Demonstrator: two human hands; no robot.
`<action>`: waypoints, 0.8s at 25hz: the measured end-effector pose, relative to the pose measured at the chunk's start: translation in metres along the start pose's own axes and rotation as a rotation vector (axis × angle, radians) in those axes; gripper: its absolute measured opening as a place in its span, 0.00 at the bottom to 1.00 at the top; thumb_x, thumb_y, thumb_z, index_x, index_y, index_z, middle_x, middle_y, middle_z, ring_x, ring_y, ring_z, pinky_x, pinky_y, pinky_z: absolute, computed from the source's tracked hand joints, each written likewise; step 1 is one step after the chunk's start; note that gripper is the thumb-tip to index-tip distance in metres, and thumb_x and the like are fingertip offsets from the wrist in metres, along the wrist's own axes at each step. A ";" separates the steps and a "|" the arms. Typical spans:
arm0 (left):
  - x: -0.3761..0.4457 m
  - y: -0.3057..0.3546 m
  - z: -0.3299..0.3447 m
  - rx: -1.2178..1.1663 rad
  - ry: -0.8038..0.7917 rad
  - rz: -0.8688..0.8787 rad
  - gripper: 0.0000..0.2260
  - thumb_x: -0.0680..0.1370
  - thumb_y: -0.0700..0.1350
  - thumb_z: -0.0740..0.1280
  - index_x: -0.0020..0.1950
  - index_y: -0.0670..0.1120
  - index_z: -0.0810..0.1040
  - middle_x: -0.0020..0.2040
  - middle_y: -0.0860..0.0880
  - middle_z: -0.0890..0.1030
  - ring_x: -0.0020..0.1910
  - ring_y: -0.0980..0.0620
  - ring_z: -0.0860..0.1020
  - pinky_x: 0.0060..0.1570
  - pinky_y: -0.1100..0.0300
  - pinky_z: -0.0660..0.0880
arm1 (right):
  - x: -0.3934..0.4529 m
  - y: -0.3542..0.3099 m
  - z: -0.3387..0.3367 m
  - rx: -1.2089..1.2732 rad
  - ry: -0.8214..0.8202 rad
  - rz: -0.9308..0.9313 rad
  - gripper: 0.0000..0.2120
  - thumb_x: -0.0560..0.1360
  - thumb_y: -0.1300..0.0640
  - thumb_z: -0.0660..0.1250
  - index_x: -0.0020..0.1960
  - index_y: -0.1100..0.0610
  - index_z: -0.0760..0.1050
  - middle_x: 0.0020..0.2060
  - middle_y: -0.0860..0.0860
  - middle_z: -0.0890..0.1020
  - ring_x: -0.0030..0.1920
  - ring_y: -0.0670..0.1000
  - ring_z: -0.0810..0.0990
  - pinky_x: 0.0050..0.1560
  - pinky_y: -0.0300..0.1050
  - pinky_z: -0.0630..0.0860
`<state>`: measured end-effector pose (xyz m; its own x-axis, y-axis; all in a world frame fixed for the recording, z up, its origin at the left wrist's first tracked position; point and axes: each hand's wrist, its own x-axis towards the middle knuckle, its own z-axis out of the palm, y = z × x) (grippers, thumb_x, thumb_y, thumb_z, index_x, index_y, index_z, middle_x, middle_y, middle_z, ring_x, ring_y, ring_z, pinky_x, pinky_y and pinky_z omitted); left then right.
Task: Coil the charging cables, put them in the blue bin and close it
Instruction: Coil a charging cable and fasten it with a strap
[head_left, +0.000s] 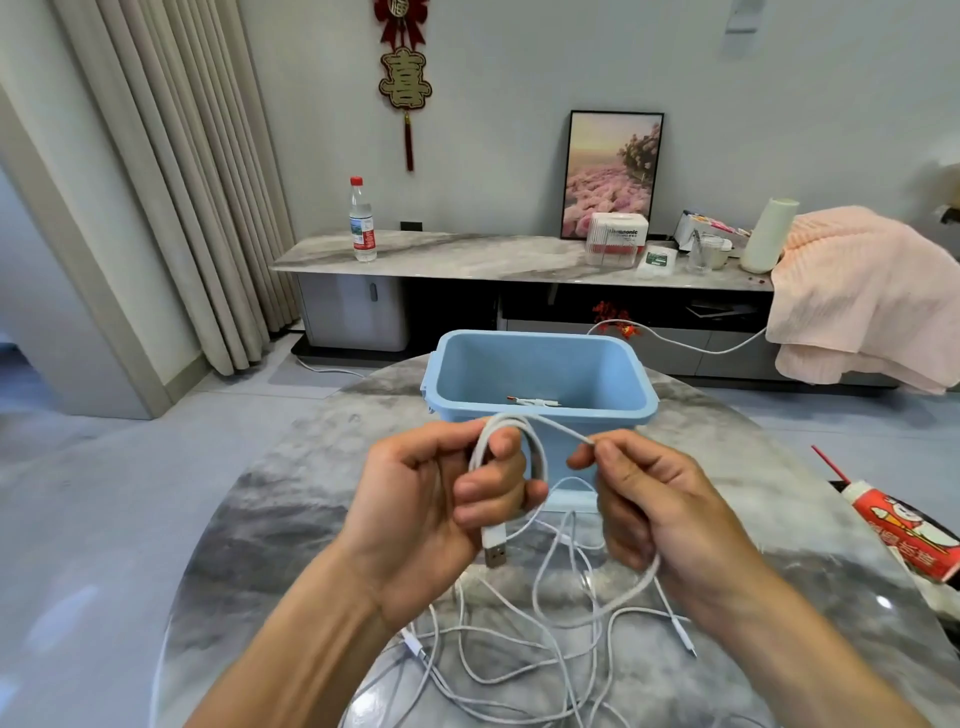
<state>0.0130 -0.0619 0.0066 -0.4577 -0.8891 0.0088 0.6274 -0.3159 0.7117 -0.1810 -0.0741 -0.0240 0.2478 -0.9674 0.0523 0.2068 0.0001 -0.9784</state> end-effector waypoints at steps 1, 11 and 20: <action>0.000 0.001 -0.001 -0.046 0.027 0.040 0.13 0.76 0.42 0.55 0.35 0.43 0.75 0.26 0.52 0.60 0.22 0.55 0.56 0.48 0.59 0.77 | -0.001 0.005 0.010 0.092 0.013 0.089 0.13 0.74 0.49 0.67 0.45 0.59 0.80 0.21 0.50 0.60 0.19 0.46 0.58 0.21 0.36 0.63; 0.020 -0.005 -0.020 0.111 0.255 0.513 0.13 0.76 0.40 0.62 0.58 0.38 0.75 0.38 0.47 0.78 0.38 0.52 0.79 0.54 0.61 0.73 | -0.031 0.021 0.076 0.153 -0.147 0.533 0.11 0.83 0.51 0.58 0.47 0.55 0.74 0.23 0.50 0.64 0.17 0.44 0.60 0.21 0.32 0.60; 0.010 -0.025 -0.016 1.161 0.016 0.458 0.12 0.82 0.47 0.56 0.47 0.44 0.75 0.32 0.49 0.71 0.31 0.46 0.70 0.34 0.51 0.68 | -0.030 -0.047 0.017 -1.333 0.163 -0.571 0.09 0.71 0.42 0.67 0.40 0.46 0.80 0.31 0.41 0.81 0.33 0.47 0.78 0.33 0.48 0.76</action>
<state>0.0029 -0.0685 -0.0223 -0.3317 -0.8463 0.4168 -0.2031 0.4955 0.8445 -0.1818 -0.0405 0.0236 0.3078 -0.7727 0.5551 -0.7966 -0.5284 -0.2937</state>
